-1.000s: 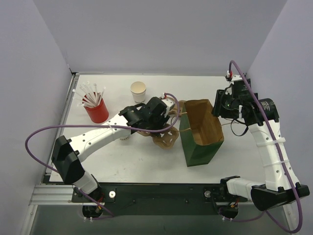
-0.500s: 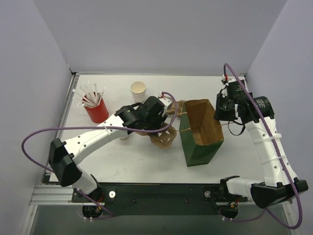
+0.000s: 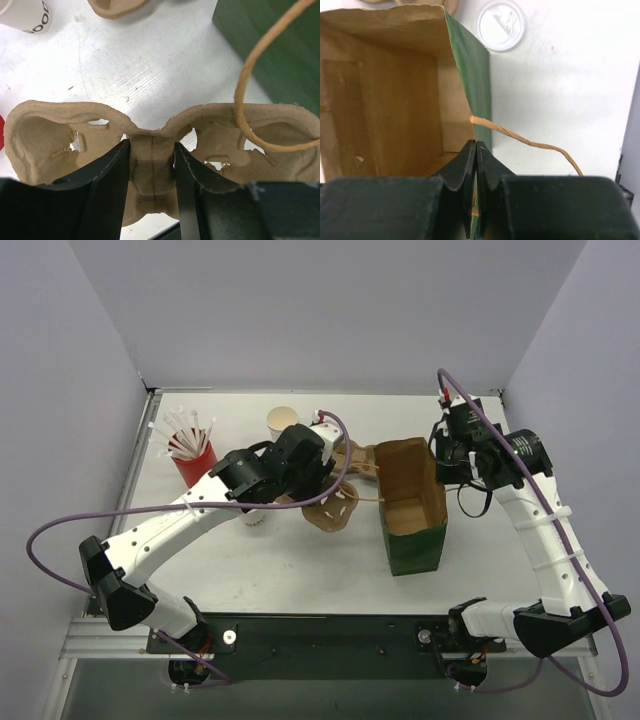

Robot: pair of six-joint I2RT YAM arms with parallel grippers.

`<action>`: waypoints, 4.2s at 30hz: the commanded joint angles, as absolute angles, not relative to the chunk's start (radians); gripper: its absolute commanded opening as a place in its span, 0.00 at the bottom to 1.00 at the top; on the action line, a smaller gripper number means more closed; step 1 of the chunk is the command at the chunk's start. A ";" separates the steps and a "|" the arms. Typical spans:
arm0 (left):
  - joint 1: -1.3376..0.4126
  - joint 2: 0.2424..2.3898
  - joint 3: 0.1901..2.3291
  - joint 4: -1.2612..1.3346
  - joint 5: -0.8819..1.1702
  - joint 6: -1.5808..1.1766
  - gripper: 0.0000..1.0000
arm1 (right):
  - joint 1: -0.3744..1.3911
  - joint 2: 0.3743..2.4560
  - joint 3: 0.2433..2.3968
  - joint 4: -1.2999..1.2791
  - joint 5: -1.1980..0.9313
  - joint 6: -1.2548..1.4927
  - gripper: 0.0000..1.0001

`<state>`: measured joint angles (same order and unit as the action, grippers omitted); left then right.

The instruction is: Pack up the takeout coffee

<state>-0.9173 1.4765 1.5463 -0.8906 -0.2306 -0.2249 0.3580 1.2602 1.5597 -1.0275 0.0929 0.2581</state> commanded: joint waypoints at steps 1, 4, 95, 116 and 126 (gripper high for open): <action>-0.919 1.416 1.644 -0.899 -0.259 -0.210 0.47 | 0.454 1.295 1.695 -1.110 0.262 0.244 0.00; -0.919 1.398 1.675 -0.887 -0.258 -0.202 0.48 | 0.509 1.324 1.752 -1.138 0.353 0.229 0.00; -1.009 1.410 1.341 -0.343 0.092 0.164 0.43 | 0.811 1.253 1.526 -0.674 0.042 0.439 0.00; -1.002 1.474 1.474 -0.551 0.064 0.265 0.43 | 0.540 1.134 1.229 -0.261 -0.344 0.805 0.00; -1.002 1.569 1.669 -0.724 0.032 0.275 0.43 | 0.414 1.094 1.114 -0.106 -0.498 1.026 0.00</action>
